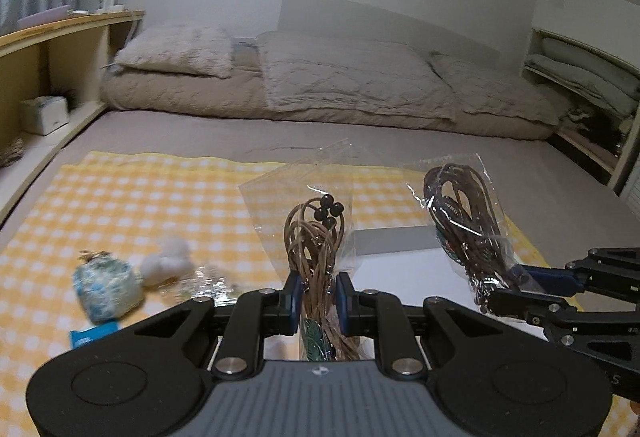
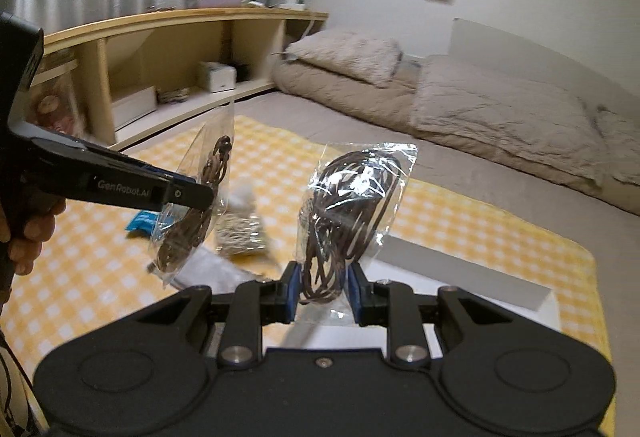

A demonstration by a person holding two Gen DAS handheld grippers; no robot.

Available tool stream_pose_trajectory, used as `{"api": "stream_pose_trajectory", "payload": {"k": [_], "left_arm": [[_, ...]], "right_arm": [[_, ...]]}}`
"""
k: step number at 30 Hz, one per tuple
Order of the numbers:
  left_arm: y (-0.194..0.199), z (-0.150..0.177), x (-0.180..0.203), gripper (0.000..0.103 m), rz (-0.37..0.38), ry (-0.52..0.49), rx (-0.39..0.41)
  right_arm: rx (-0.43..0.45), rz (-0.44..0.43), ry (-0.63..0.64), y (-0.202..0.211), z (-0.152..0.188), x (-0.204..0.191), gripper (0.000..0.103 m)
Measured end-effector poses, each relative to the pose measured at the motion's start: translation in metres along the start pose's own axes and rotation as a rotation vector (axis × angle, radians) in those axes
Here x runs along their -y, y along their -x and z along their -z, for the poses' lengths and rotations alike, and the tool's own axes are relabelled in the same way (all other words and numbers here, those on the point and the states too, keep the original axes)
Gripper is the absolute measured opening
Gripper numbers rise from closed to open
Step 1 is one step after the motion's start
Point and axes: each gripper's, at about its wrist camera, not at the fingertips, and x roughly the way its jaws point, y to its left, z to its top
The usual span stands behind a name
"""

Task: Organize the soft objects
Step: 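Carry both bagged cords into the white box and open both tools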

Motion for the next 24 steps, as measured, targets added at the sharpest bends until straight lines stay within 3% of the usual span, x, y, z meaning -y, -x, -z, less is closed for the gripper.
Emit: {"api": "stream_pose_trajectory", "payload": {"k": [10,24], "left_arm": [[-0.038,-0.002,0.049,0.019,0.092,-0.039,-0.069],[-0.101,0.026,0.087,0.019,0.169,-0.027,-0.294]], "right_arm": [[-0.028,0.098,-0.05,0.003,0.017,0.038,0.026],[-0.088,0.127,-0.115,-0.005,0.036,0.068,0.026]]}}
